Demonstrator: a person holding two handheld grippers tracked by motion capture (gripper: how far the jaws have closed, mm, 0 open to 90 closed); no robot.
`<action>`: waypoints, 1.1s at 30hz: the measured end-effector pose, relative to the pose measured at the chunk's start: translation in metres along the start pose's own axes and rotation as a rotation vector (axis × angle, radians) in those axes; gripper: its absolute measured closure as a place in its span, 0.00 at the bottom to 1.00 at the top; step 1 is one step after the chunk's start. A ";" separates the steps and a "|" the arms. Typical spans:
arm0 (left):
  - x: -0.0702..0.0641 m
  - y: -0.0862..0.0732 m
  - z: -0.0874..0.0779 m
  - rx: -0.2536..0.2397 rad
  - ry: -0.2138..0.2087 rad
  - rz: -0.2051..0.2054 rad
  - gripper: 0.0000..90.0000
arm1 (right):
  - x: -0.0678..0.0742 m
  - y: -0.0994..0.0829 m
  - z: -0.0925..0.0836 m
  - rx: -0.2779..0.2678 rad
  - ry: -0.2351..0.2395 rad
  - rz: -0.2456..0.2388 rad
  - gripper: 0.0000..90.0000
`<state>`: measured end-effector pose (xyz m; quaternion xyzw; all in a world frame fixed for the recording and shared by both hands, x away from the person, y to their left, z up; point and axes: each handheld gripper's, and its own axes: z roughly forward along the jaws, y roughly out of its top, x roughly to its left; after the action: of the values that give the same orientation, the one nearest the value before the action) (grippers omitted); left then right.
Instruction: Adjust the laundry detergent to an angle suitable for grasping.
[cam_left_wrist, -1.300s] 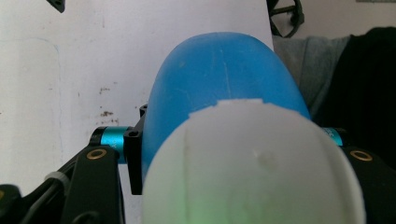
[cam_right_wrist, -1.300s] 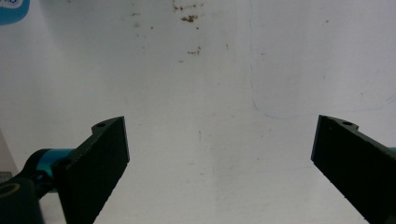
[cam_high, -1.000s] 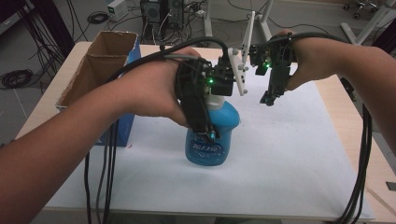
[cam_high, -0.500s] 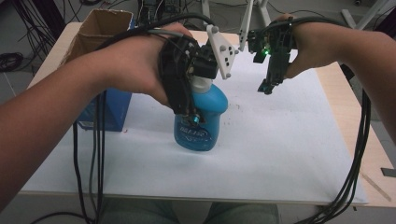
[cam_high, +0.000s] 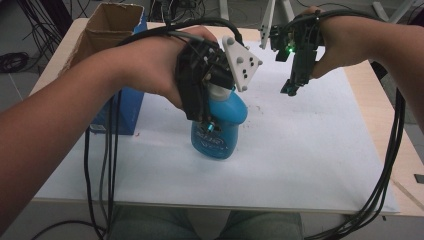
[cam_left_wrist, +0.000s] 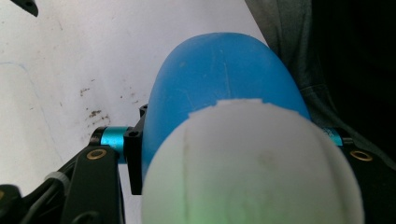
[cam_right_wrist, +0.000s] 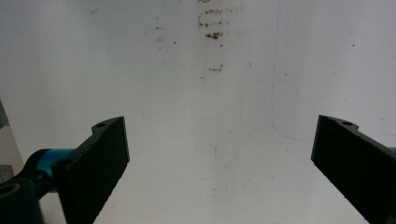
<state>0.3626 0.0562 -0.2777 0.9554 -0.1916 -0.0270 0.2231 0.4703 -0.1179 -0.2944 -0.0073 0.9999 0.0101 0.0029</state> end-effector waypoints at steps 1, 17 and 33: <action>0.001 0.000 0.001 0.000 0.001 -0.005 0.43 | 0.001 0.000 0.000 0.005 0.000 0.005 0.04; 0.013 -0.016 0.019 -0.036 0.008 -0.014 0.43 | -0.001 -0.007 0.003 -0.004 0.002 0.012 0.04; 0.014 -0.024 0.027 -0.067 -0.012 0.007 0.43 | -0.003 -0.009 0.004 -0.009 0.004 0.018 0.04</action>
<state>0.3804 0.0599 -0.3121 0.9466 -0.1952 -0.0385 0.2539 0.4730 -0.1268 -0.2984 0.0015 0.9999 0.0147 0.0009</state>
